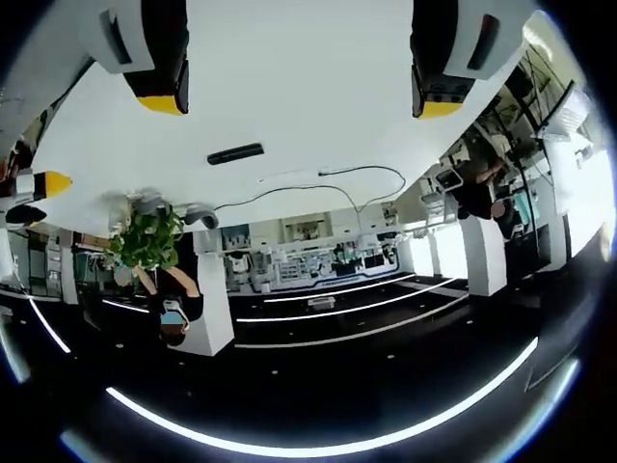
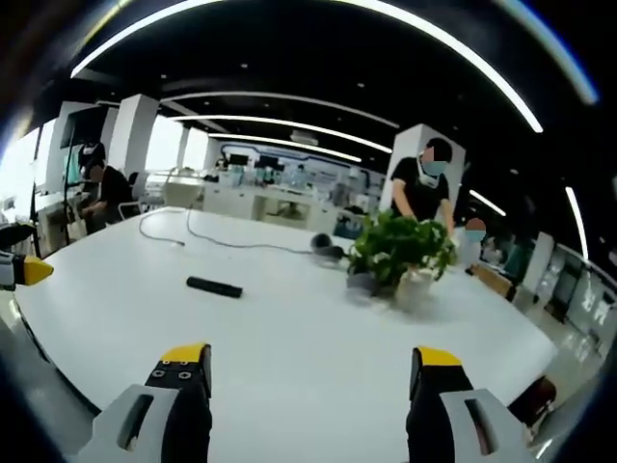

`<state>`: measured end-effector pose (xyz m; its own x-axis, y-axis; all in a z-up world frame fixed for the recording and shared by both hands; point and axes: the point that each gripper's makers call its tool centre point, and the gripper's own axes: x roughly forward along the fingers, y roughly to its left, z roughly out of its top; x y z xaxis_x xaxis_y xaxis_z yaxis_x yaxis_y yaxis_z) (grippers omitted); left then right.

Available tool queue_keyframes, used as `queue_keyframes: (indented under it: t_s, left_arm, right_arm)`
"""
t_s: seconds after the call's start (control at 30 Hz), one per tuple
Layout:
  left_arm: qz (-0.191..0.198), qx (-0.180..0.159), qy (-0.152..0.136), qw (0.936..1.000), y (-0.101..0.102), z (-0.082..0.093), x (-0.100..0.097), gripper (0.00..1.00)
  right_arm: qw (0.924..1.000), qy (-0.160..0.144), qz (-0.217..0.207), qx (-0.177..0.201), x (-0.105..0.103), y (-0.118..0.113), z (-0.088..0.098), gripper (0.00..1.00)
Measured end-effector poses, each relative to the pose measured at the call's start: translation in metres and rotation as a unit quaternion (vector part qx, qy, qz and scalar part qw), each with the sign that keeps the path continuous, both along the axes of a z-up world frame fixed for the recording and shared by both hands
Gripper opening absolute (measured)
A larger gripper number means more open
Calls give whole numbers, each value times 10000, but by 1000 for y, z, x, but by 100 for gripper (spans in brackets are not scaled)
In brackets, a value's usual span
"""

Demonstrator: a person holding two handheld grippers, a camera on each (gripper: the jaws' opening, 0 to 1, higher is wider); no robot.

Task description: Press the specified remote control buttons in sequence, fully releasing each button before pressing the next.

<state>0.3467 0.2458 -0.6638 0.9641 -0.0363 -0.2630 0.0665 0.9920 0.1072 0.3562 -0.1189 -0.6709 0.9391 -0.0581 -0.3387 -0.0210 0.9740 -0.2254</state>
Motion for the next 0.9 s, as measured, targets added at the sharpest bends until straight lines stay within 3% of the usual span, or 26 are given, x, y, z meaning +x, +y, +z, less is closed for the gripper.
queue_keyframes:
  t_s: [0.23, 0.9]
  left_arm:
    - [-80, 53, -96, 9999, -5, 3, 1, 100]
    - [-318, 21, 178, 9993, -14, -7, 1, 100]
  right_arm:
    - [10000, -8, 1, -42, 0, 0, 0, 83]
    - [9996, 261, 14, -126, 0, 0, -10, 77]
